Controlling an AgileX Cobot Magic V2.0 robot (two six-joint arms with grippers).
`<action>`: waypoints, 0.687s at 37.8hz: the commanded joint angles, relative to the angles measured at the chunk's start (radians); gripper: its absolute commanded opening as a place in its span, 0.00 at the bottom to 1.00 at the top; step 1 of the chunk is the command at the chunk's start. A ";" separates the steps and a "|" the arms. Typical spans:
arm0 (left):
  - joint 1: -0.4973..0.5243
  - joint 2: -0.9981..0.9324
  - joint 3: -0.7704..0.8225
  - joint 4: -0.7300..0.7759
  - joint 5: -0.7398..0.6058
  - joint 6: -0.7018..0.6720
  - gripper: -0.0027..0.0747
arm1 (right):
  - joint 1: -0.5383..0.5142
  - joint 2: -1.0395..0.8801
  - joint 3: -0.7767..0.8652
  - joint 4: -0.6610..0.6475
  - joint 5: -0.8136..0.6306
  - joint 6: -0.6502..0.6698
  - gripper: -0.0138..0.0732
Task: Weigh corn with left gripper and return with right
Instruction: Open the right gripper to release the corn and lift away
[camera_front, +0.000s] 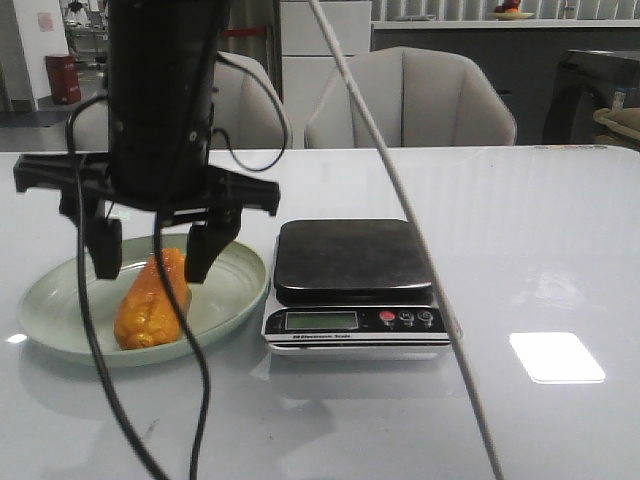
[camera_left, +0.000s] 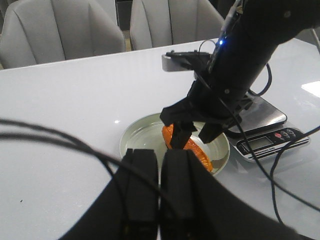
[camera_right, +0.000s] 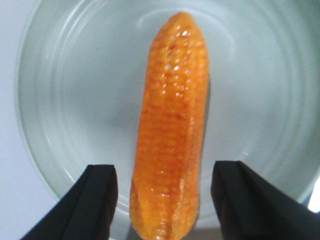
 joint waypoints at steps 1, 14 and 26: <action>-0.002 -0.020 -0.024 -0.009 -0.077 -0.005 0.19 | -0.037 -0.133 -0.078 -0.021 0.048 -0.072 0.75; -0.002 -0.020 -0.024 -0.009 -0.077 -0.005 0.19 | -0.241 -0.387 -0.019 0.157 0.267 -0.590 0.75; -0.002 -0.020 -0.024 -0.009 -0.077 -0.005 0.19 | -0.370 -0.781 0.442 0.157 0.078 -0.711 0.75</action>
